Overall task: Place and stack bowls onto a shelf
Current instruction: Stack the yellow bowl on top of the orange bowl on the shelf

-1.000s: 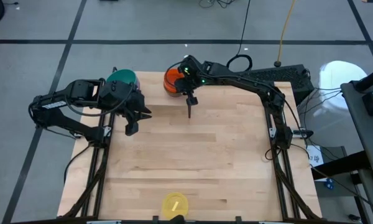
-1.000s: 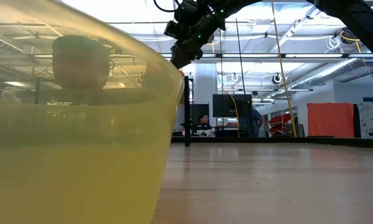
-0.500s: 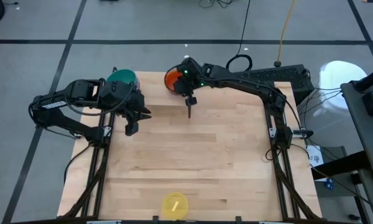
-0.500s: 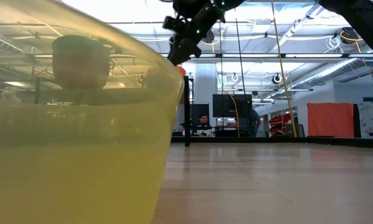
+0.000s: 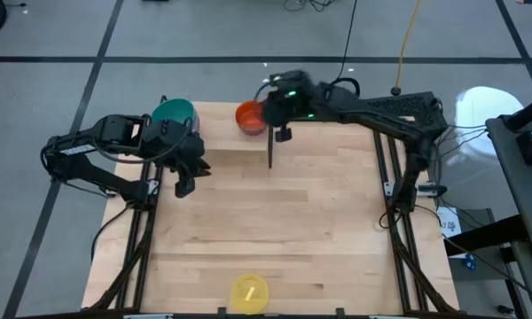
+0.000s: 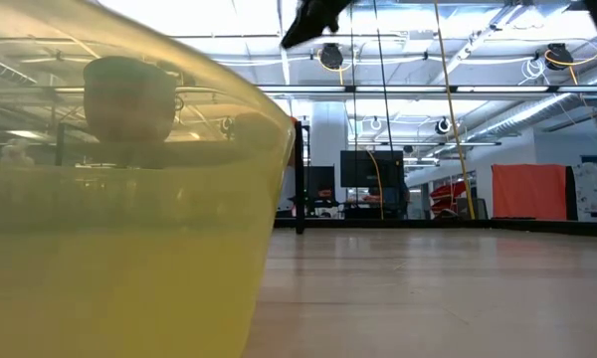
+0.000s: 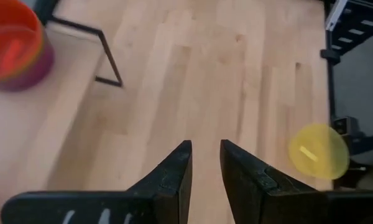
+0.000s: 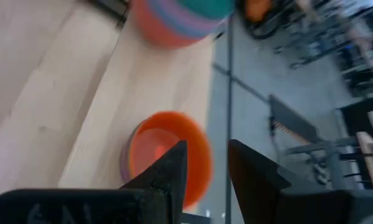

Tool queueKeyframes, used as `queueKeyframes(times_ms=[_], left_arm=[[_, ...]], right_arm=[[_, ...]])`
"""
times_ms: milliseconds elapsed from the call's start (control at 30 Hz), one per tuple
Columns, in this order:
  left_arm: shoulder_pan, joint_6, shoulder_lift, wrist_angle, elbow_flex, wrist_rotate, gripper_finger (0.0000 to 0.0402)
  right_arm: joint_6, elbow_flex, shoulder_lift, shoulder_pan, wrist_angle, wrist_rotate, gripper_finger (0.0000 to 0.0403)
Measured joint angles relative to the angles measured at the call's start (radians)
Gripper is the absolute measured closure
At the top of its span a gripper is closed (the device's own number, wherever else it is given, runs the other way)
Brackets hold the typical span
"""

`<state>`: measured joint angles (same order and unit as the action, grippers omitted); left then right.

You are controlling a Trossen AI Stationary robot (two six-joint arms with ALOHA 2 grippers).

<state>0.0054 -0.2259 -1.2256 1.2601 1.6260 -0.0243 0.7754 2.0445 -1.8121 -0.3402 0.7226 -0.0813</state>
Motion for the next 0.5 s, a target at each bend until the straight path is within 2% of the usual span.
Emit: queueKeyframes(times_ms=[267, 500], left_arm=[[-0.141, -0.243, -0.102, 0.039, 0.000, 0.000, 0.0314], [-0.296, -0.416, -0.294, 0.041, -0.001, 0.006, 0.0314]], right_arm=[[-0.094, 0.000, 0.226, 0.002, 0.023, -0.001, 0.0291], [-0.076, 0.001, 0.371, 0.002, 0.055, -0.001, 0.0291]])
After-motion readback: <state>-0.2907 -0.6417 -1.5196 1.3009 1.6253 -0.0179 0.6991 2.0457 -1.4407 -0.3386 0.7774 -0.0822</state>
